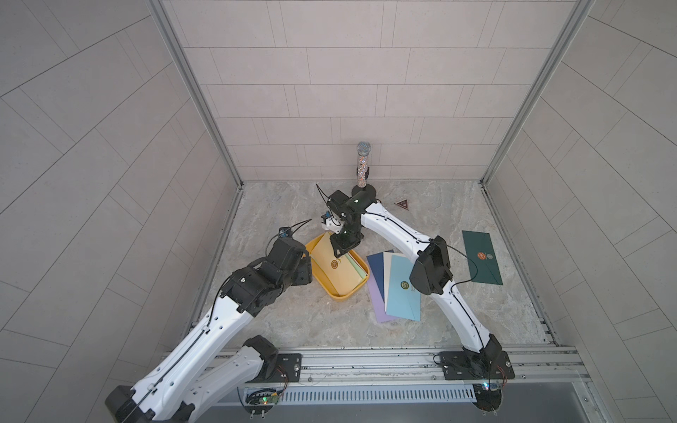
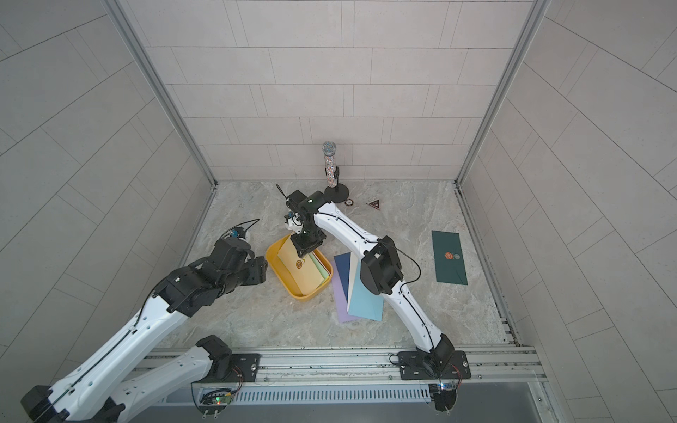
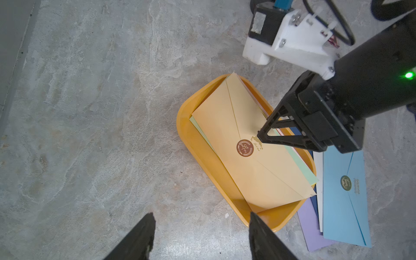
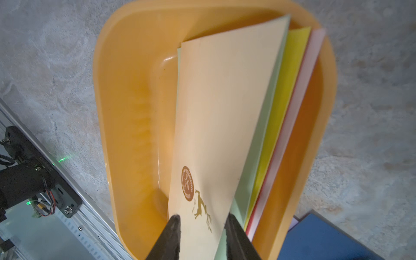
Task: Put the sealed envelopes into the storage box
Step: Place the envelope in the storage box.
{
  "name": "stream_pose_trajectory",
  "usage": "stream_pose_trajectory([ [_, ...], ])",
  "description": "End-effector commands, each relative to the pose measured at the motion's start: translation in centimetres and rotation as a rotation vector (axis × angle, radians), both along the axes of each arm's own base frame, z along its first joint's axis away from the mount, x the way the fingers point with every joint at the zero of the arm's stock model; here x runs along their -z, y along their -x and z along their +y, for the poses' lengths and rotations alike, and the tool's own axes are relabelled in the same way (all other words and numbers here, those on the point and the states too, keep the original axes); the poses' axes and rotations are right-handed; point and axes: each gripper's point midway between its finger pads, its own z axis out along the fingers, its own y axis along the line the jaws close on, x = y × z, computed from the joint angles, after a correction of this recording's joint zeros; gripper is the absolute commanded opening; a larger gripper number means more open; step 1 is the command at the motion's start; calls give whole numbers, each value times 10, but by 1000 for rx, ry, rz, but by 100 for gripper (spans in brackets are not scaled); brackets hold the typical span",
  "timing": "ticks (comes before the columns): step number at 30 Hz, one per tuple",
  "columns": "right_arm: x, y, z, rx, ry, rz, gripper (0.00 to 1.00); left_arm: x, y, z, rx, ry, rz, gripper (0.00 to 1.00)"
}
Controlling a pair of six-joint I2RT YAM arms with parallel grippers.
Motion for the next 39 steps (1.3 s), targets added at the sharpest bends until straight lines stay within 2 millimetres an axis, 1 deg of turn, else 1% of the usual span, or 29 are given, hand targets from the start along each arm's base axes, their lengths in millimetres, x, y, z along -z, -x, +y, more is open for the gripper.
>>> stream_pose_trajectory([
  [1,-29,-6,-2,26,-37,-55,37,5,3,7,-7,-30,10,71],
  [3,-35,-7,-1,39,-76,-37,36,5,4,7,-6,-30,10,71],
  [6,-38,-9,1,52,-103,-33,35,5,3,7,-7,-30,11,71],
  [10,-39,-20,3,93,-122,-67,34,6,4,7,-6,-31,14,71],
  [13,-35,-32,3,156,-123,-106,29,6,3,7,-7,-30,14,71],
  [16,-29,-52,-4,261,-94,-172,29,5,4,7,-8,-29,11,71],
  [17,-26,-57,-2,312,-111,-178,29,5,4,7,-7,-28,11,71],
  [18,-24,-62,0,345,-129,-188,26,5,4,7,-8,-27,9,71],
  [20,-20,-72,-2,411,-134,-220,17,6,4,7,-7,-30,12,71],
  [24,-16,-86,-3,481,-139,-267,13,5,4,7,-9,-29,9,71],
  [27,-9,-88,2,486,-138,-255,13,5,4,7,-9,-31,10,71],
  [32,10,-79,16,456,-125,-212,12,6,3,7,-7,-32,13,71],
  [36,17,-71,31,420,-138,-201,12,6,4,6,-6,-29,15,71],
  [39,17,-67,40,399,-158,-183,12,7,4,7,-7,-30,17,71],
])
